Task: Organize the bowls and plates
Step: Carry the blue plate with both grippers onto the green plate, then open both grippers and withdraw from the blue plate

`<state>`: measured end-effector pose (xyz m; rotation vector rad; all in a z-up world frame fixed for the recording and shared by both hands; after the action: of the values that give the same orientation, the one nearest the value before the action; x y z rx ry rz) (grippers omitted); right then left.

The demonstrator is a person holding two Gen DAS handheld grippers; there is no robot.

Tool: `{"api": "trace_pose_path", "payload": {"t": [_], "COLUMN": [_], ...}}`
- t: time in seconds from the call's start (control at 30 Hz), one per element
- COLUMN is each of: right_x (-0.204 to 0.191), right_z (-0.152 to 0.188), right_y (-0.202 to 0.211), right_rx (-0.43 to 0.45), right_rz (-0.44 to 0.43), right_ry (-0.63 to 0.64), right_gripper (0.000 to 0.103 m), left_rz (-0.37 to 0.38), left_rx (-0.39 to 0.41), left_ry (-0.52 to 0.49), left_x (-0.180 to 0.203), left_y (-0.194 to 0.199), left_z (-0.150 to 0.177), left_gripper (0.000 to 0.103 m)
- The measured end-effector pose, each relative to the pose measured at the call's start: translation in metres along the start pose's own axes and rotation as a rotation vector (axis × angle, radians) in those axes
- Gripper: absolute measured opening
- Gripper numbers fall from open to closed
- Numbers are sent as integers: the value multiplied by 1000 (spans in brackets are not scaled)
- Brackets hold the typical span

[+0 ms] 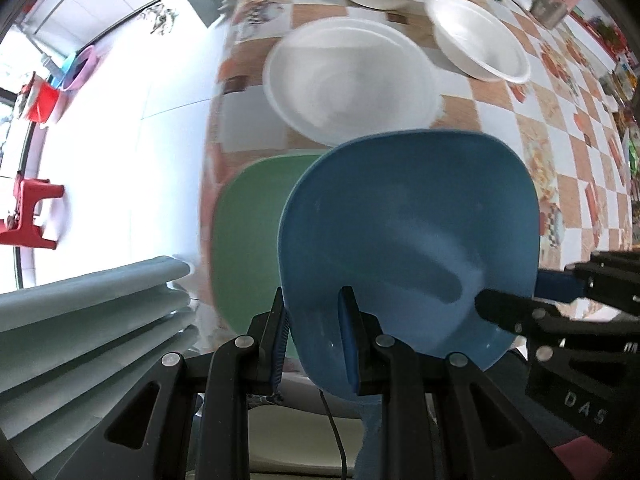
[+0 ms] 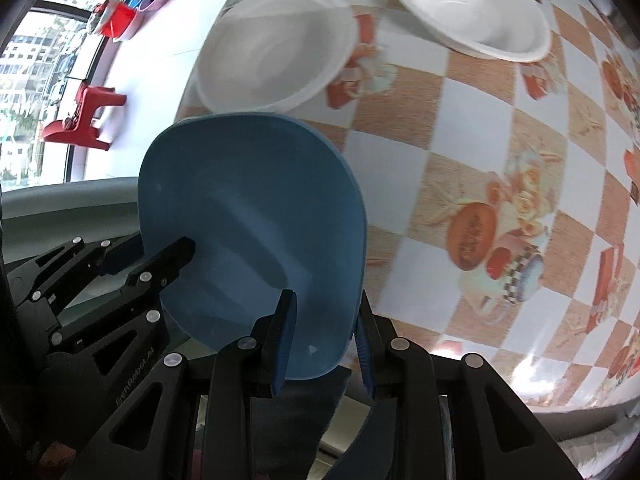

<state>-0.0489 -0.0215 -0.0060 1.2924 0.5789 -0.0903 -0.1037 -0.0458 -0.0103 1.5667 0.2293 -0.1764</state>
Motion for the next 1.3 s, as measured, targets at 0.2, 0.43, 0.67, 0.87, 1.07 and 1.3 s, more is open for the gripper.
{"api": "trace_pose_path", "payload": {"t": [0.2,0.43,0.67,0.87,1.07,1.3], "right_x": [-20,-28,-32,-31,2,58], "right_z": [-7,-13,-18,-22,-15,-3], "right_y": [-15,-34,-52,-51,-24,7], "right_rx": [-41,-78,-106,-86,-19,53], "right_rz": [-32,-53,-56,-66,-52,-57], "right_ry": [17,-5,-19,-19,-64,-203], "right_gripper": [31,31,31,32,86,86], "left_rz": [-27,-69,-71,-117,-81,-12], "left_rx": [-3,-9,-29,20,34,63], "left_ry": [13,-7,3,12,41,-4], "left_x": [-28,-40,-42,-40,-41,-11], "left_y": [-7,-19,-30,-22,-10,10], "left_z": [-6,-13,-13,-16,-19,-27], "left_gripper": [26,26,33,74,79,79]}}
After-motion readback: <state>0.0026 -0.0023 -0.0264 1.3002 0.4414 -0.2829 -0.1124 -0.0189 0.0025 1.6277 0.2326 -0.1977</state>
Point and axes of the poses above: each gripper's, at about its wrist camera, not at the fingertips, and y roughly against the way its jaws point, x to its right, z to its underside, the point moved 1 cm from there along -y, roughly the way its jaws point, and after that the axes turned 11 degrees about -z, right-handed, at the moved point
